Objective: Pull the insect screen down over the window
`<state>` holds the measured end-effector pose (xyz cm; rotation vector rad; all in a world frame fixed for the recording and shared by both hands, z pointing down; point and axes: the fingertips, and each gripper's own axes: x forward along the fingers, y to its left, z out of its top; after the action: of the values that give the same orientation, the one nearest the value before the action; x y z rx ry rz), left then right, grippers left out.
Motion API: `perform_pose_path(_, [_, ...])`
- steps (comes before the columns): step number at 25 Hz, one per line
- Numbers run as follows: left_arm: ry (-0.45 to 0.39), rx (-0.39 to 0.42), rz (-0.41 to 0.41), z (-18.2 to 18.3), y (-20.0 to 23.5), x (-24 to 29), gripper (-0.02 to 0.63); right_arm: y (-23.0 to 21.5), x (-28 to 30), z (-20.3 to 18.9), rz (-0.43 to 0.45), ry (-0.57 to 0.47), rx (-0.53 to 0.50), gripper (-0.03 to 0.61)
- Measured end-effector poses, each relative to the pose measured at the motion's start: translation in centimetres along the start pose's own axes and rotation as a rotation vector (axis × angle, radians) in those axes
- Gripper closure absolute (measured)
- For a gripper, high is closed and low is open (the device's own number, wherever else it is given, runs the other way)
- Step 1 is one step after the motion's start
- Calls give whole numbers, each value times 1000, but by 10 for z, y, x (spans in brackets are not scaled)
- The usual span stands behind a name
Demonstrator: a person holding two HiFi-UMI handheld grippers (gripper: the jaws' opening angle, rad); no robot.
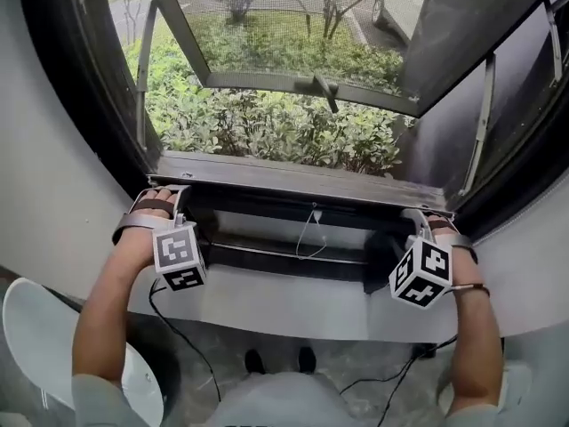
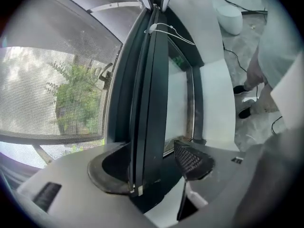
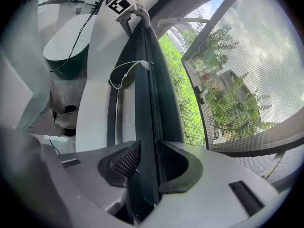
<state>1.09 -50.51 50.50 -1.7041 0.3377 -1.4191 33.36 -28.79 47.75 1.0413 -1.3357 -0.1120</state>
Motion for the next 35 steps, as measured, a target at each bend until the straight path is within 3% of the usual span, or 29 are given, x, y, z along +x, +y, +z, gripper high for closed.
perform_pose_path(3, [-2, 23, 69, -3, 2, 3, 316, 0, 5, 1, -90, 0, -67, 446])
perform_pose_path(6, [32, 22, 162, -1, 2, 11, 316, -3, 12, -4, -268, 93, -197, 446])
perform_pose_path(8, [30, -22, 208, -1, -4, 16, 311, -2, 17, -4, -381, 119, -192, 446])
perform_pose_path(9, [33, -37, 234, -1, -6, 18, 277, -1, 19, -4, -435, 117, -171, 445])
perform_pose_path(10, [45, -45, 259, -2, -8, 20, 238, 0, 20, -4, -485, 117, -153, 440])
perform_pose_path(12, [71, -44, 287, -2, -9, 23, 233, -2, 23, -5, -575, 132, -135, 440])
perform_pose_path(15, [48, -50, 322, 2, -10, 28, 176, -7, 23, -7, -680, 158, -148, 407])
perform_pose_path(18, [15, -74, 338, 3, -13, 29, 170, -11, 20, -5, -702, 170, -150, 405])
perform_pose_path(20, [9, -43, 374, 1, -8, 28, 170, -12, 18, -4, -692, 175, -140, 405])
perform_pose_path(23, [29, -6, 436, -2, -2, 23, 172, -10, 16, -4, -671, 150, -150, 405])
perform_pose_path(26, [62, -10, 476, -7, 7, 18, 172, -15, 11, 0, -711, 103, -158, 405])
perform_pose_path(31, [15, -76, 417, -1, 9, 13, 172, -20, 7, 5, -695, 38, -80, 386])
perform_pose_path(35, [5, -73, 447, -2, 14, 5, 172, -19, 5, 5, -675, 36, -121, 382])
